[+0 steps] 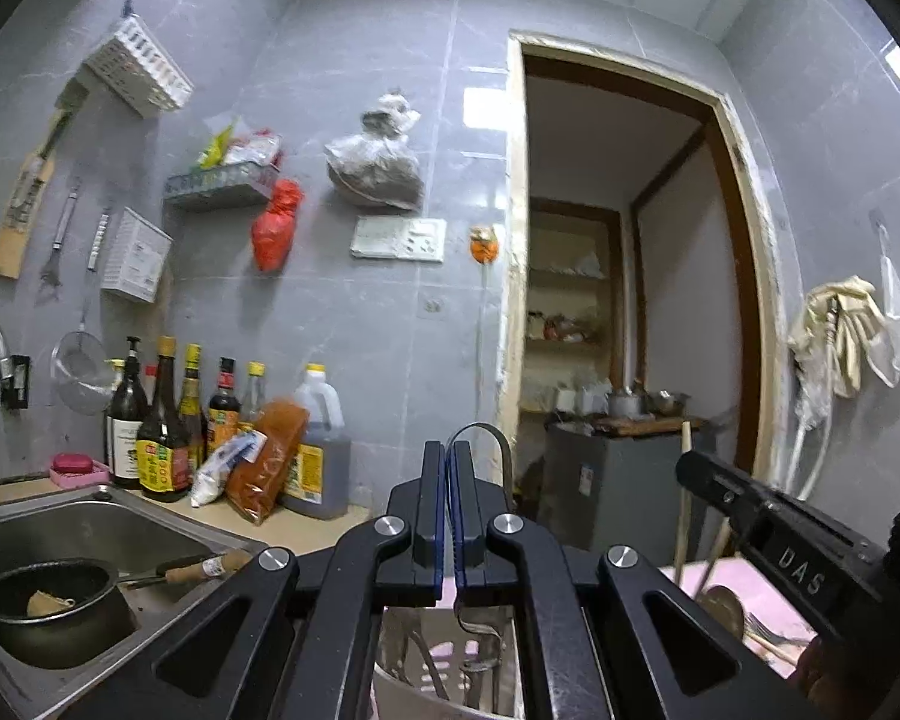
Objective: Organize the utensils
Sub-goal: 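Open the left gripper over the holder while the right gripper releases the chopstick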
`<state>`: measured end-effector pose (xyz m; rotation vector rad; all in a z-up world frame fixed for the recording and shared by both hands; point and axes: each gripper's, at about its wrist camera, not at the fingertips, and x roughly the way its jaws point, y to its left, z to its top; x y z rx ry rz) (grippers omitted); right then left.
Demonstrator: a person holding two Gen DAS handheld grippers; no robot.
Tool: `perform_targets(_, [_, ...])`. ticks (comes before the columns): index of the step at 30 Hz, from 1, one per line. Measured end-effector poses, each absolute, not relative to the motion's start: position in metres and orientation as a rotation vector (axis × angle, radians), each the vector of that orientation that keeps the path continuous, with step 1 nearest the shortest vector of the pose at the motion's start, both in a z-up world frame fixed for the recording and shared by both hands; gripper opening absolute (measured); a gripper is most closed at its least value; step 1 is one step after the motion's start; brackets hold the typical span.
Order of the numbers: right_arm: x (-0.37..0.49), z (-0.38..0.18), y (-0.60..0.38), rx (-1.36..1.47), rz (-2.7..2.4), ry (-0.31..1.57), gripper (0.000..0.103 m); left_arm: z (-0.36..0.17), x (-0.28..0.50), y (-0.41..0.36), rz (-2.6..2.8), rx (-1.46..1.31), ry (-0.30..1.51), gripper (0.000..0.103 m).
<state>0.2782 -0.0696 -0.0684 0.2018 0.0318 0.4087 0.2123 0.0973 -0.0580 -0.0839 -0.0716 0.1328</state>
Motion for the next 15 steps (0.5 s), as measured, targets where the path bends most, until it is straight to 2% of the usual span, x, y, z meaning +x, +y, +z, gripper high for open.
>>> perform_targets(10, [0.288,-0.069,-0.077,0.234,0.425,0.138,0.005,-0.045,0.213,0.102,0.085,-0.086,0.086,0.003])
perform_targets(12, [0.289,-0.07,-0.077,0.241,0.431,0.152,0.011,-0.045,0.215,0.102,0.062,-0.093,0.127,0.003])
perform_targets(14, [0.288,-0.069,-0.078,0.249,0.438,0.158,0.025,-0.045,0.217,0.104,0.049,-0.119,0.163,0.003])
perform_targets(15, [0.287,-0.069,-0.078,0.252,0.44,0.159,0.028,-0.046,0.218,0.107,0.044,-0.139,0.178,0.003])
